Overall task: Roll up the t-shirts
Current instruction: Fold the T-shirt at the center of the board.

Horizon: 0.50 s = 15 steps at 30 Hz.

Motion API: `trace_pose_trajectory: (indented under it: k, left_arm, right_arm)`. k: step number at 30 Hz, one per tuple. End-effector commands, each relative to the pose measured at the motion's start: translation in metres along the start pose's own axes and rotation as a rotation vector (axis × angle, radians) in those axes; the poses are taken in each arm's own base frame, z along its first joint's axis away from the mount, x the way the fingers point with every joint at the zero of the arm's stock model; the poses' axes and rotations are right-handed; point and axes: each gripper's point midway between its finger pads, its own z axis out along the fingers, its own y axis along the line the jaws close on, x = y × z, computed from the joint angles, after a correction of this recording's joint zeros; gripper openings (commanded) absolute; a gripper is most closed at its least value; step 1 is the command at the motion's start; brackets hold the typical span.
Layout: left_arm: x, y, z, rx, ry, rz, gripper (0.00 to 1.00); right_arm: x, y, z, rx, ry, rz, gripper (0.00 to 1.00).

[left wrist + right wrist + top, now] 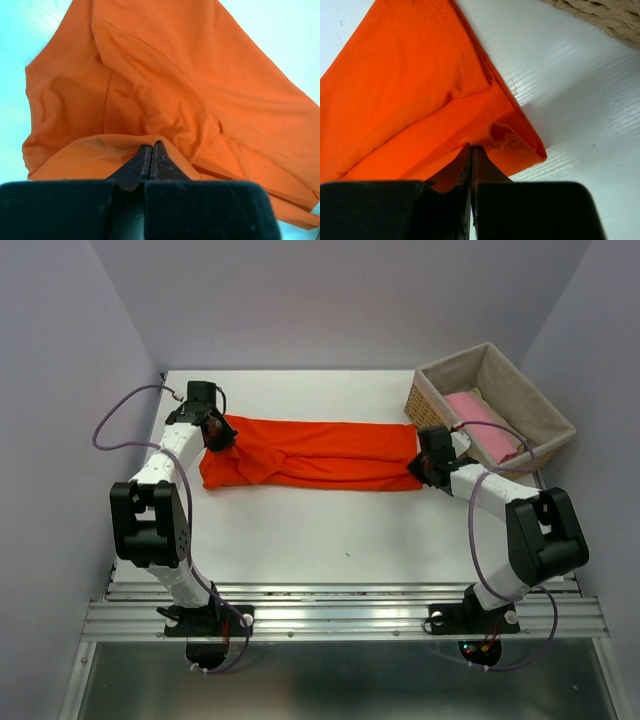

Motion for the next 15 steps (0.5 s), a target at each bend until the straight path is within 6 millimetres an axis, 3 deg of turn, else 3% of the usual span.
trace_pose_trajectory:
  k: [1, 15]
  left_arm:
    - [-0.035, -0.011, -0.006, 0.006, -0.092, 0.023, 0.0]
    - [-0.045, -0.018, 0.03, -0.016, -0.072, 0.041, 0.0]
  right_arm:
    - [-0.029, 0.016, 0.006, -0.016, -0.084, 0.017, 0.01]
    - [-0.041, 0.03, 0.027, -0.016, -0.098, 0.013, 0.01]
